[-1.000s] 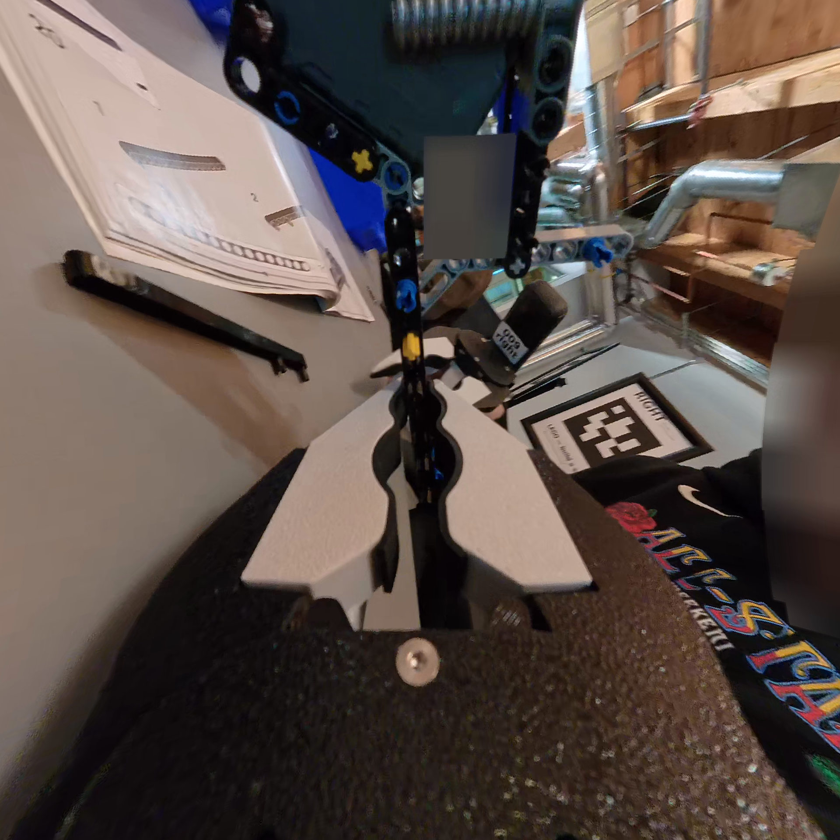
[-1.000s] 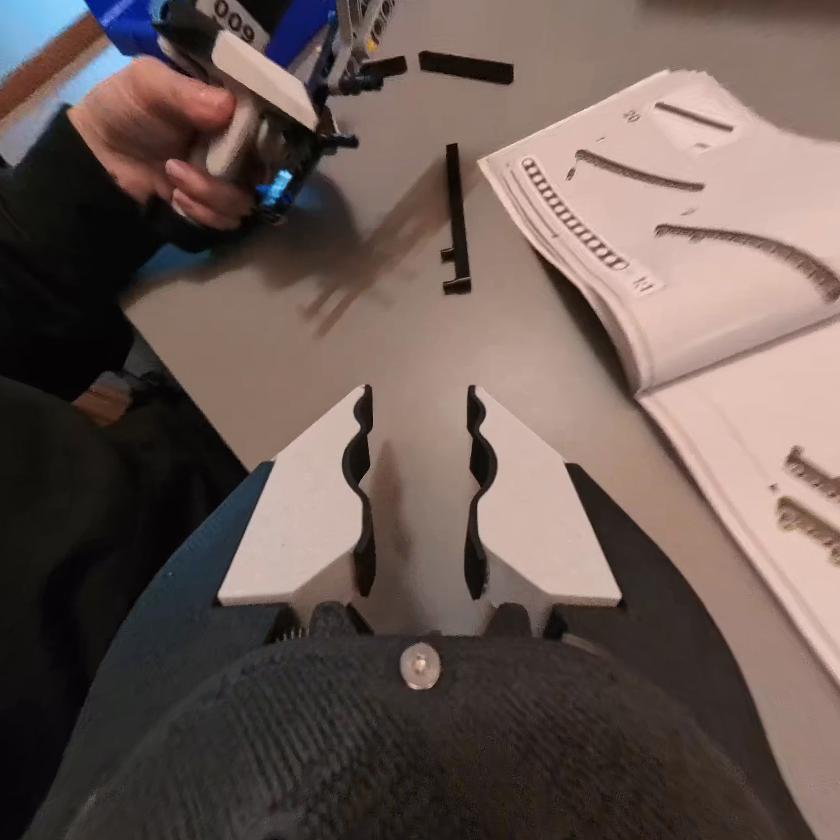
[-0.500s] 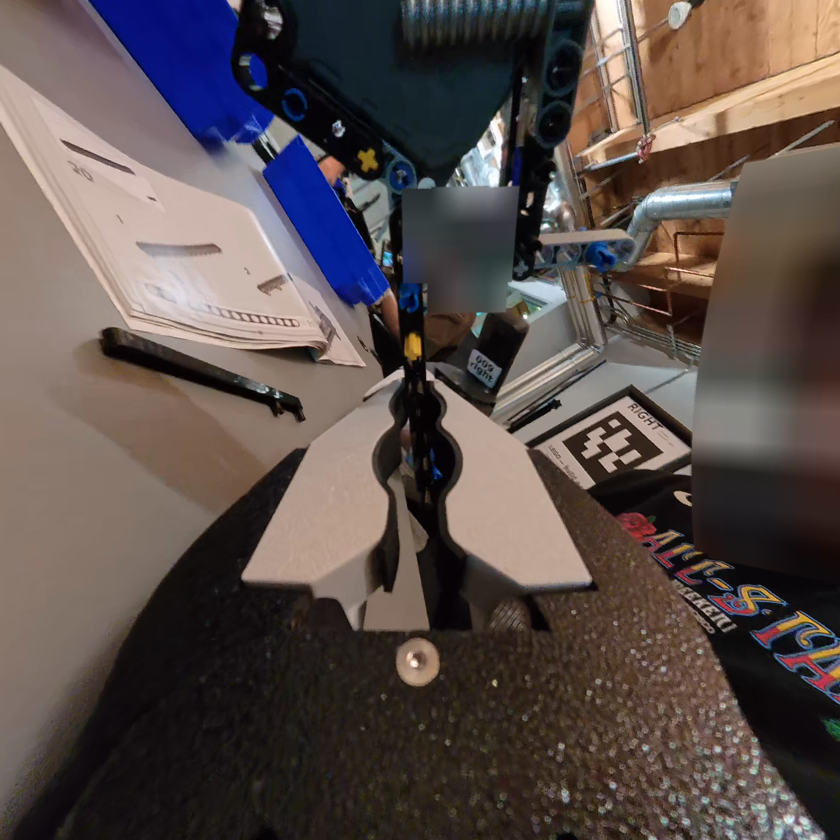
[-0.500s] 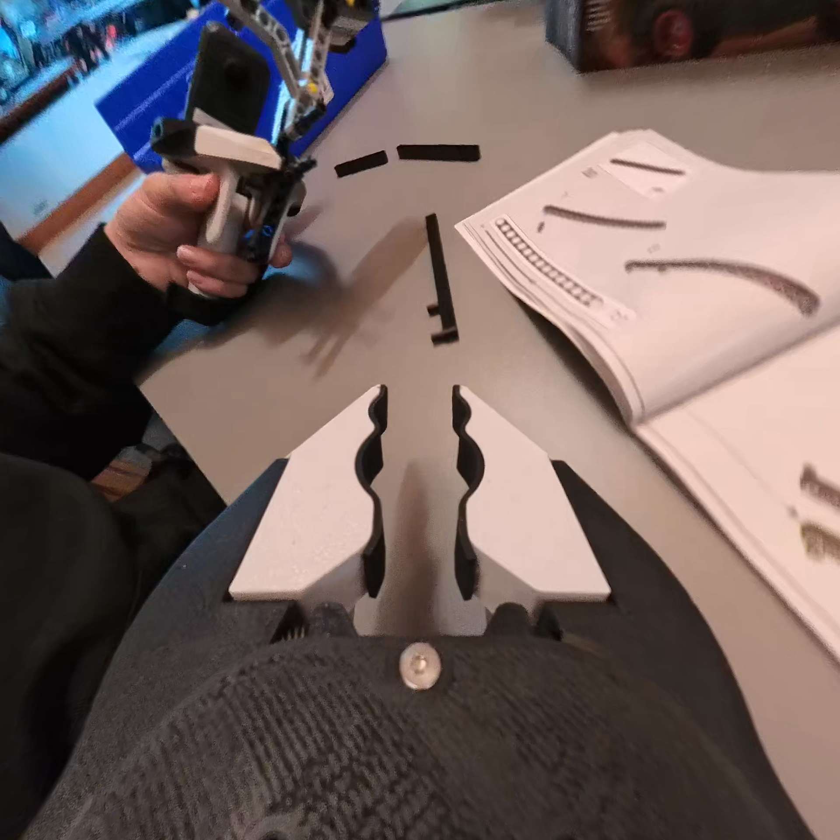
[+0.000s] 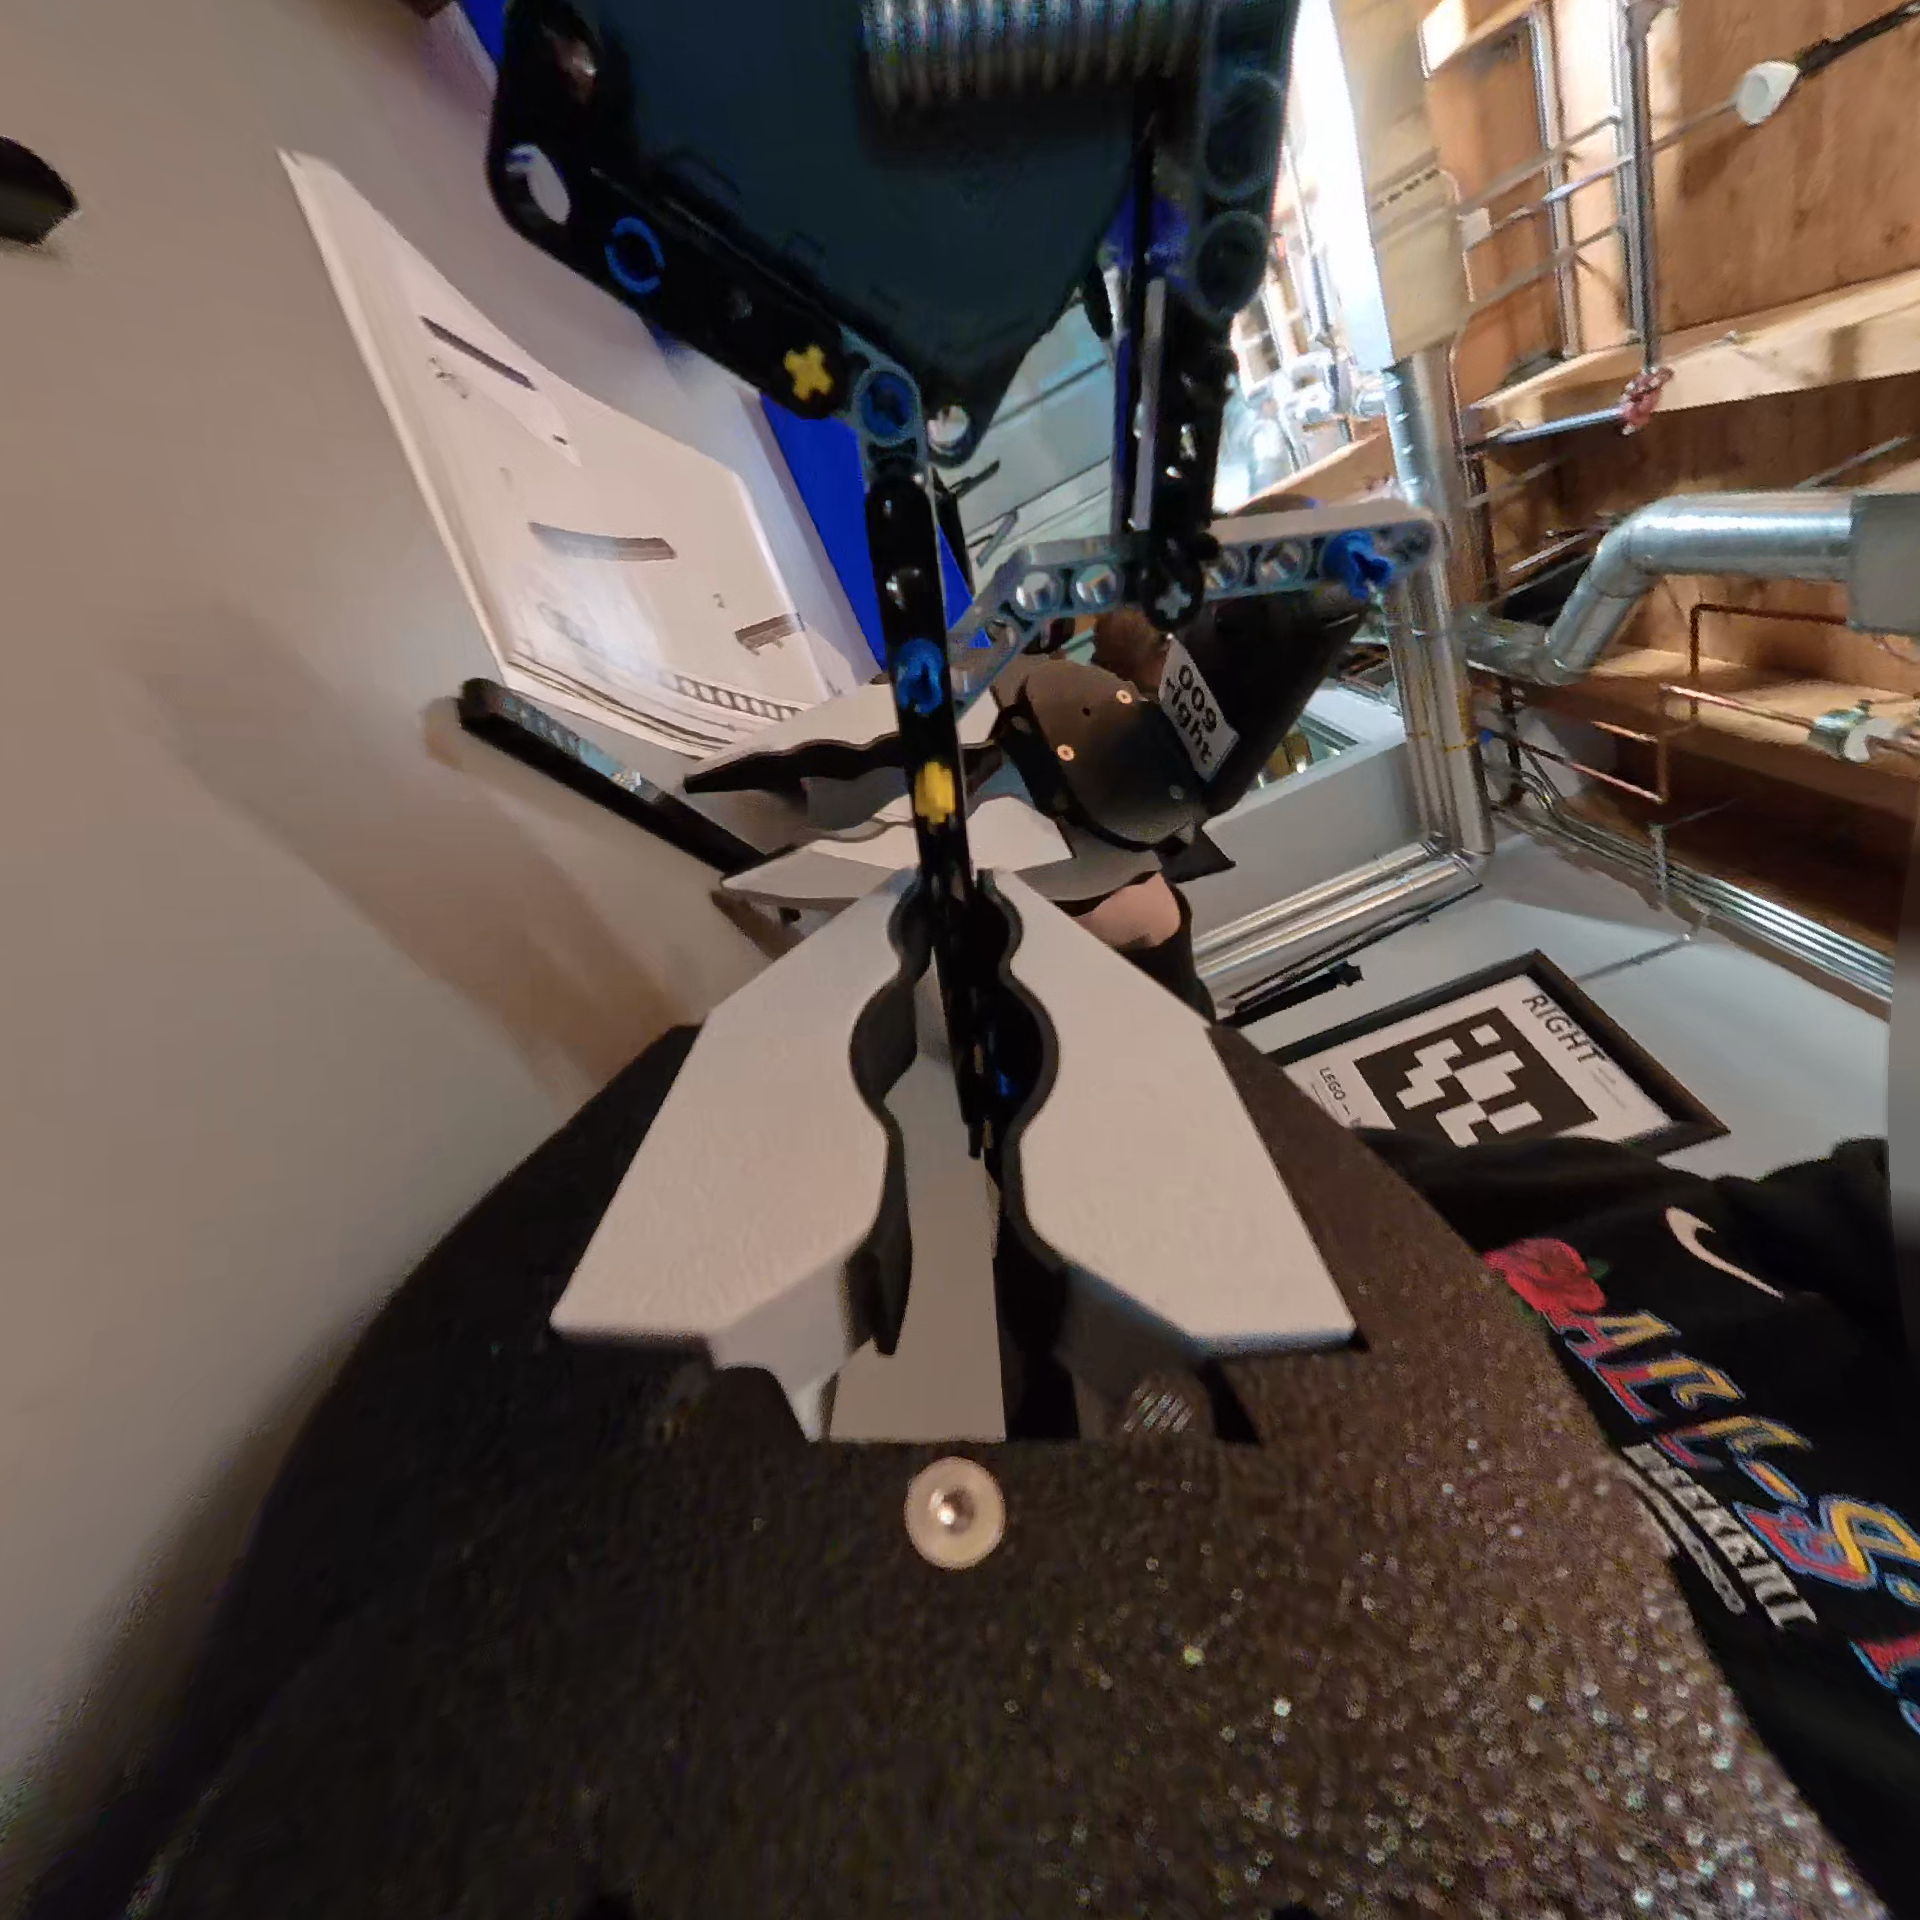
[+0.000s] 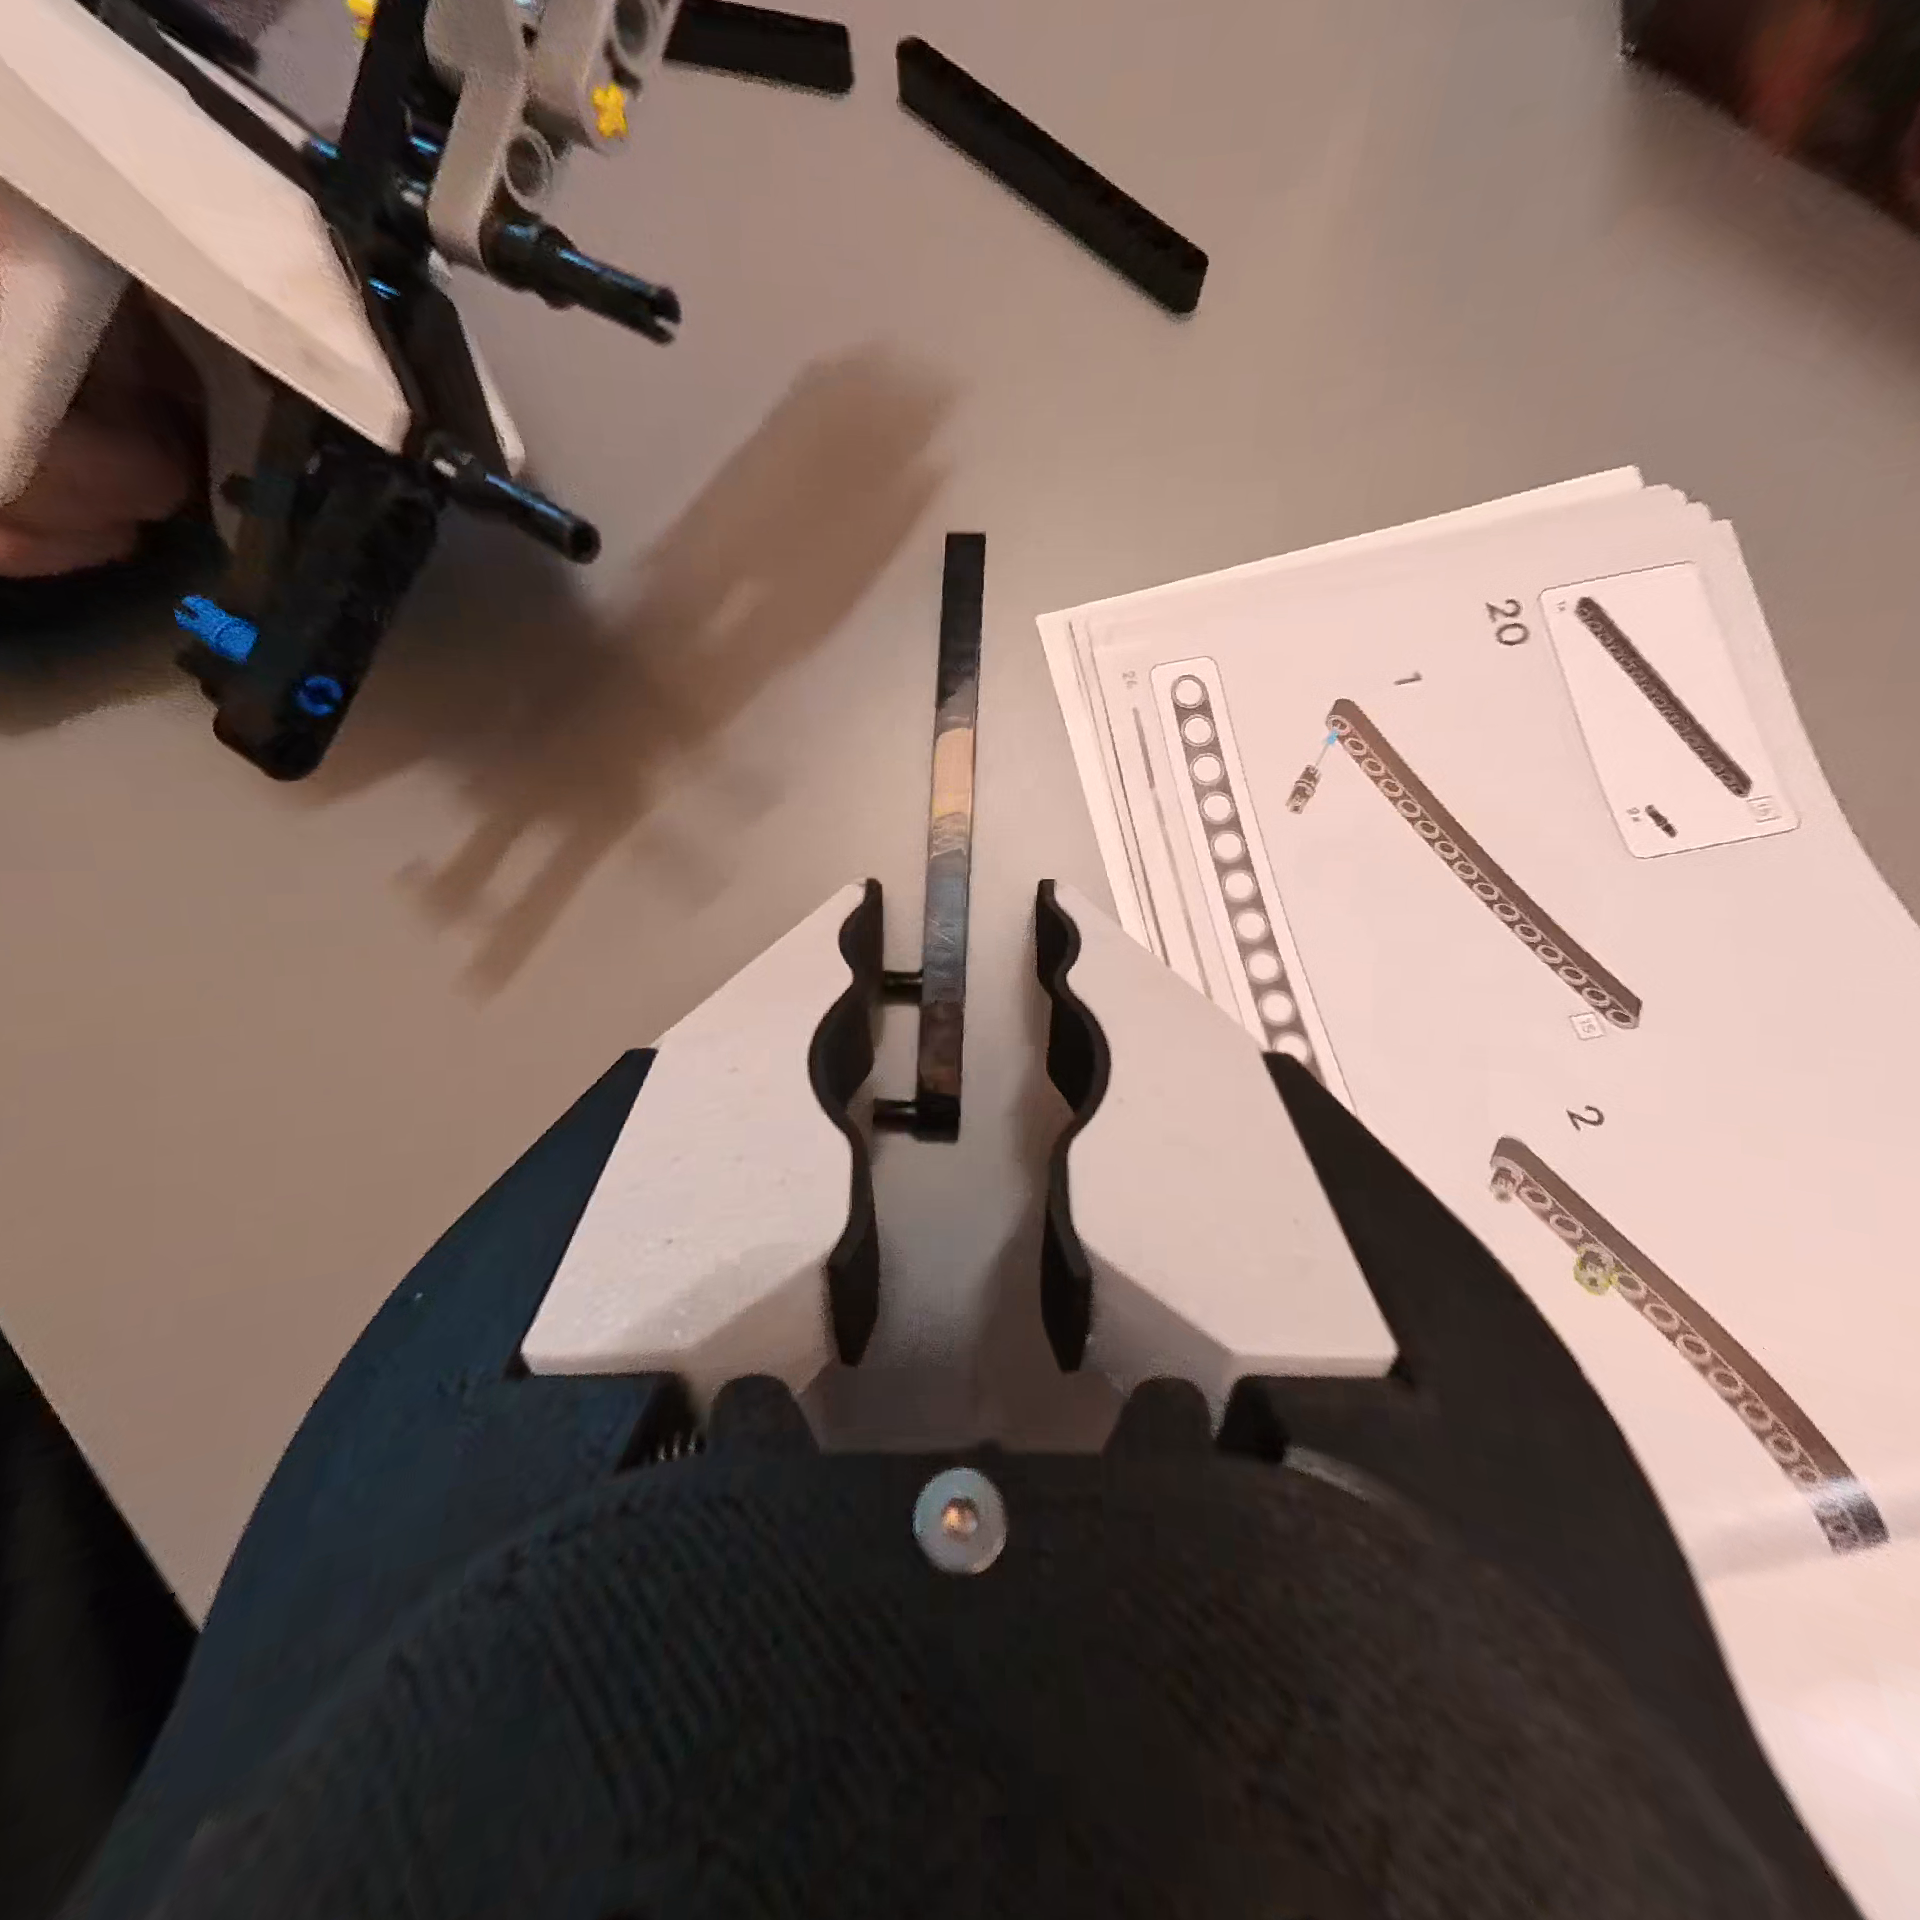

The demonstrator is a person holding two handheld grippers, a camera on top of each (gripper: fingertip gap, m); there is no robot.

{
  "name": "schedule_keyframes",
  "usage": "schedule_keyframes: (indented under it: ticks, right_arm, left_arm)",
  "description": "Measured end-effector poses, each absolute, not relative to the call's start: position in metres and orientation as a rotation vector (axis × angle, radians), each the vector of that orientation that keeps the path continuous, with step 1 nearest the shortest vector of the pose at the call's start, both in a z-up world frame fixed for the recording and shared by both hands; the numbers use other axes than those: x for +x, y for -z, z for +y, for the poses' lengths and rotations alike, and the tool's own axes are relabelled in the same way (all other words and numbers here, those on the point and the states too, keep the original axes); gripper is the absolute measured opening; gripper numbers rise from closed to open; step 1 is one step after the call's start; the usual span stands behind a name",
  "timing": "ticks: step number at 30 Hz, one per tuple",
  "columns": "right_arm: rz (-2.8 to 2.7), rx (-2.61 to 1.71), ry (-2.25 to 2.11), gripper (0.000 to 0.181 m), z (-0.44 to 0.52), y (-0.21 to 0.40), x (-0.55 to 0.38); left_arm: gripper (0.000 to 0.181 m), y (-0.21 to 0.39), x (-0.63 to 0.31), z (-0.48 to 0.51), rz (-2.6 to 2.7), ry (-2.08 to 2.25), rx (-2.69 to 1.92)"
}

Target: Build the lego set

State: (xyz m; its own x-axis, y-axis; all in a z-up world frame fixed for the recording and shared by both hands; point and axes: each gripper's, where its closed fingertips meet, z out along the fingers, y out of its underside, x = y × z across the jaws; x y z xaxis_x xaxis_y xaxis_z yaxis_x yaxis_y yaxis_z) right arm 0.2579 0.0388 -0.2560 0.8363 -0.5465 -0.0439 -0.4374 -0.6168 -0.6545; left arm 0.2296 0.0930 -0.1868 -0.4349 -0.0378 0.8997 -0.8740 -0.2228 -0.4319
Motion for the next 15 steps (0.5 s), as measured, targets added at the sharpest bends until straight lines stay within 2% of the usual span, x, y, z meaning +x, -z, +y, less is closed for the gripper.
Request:
schedule_keyframes:
  ticks: [3, 6, 8, 13, 15]
  right_arm:
    - [0.726, -2.342, 0.204, 0.018, 0.038, 0.257, 0.264]
    - [0.711, -2.352, 0.174, 0.023, 0.038, 0.256, 0.262]
    - [0.706, -2.34, 0.195, 0.005, 0.038, 0.254, 0.265]
    - [0.807, -2.266, 0.062, 0.005, 0.04, 0.246, 0.253]
    - [0.868, -2.117, -0.132, 0.005, 0.052, 0.233, 0.235]
  left_arm:
    - [0.005, 0.191, 0.235, 0.094, -1.409, -1.718, 1.175]
    - [0.005, 0.192, 0.236, 0.094, -1.414, -1.72, 1.18]
    - [0.005, 0.191, 0.236, 0.095, -1.404, -1.726, 1.181]
    - [0.006, 0.186, 0.234, 0.098, -1.368, -1.742, 1.144]
    - [0.005, 0.186, 0.234, 0.101, -1.382, -1.747, 1.15]
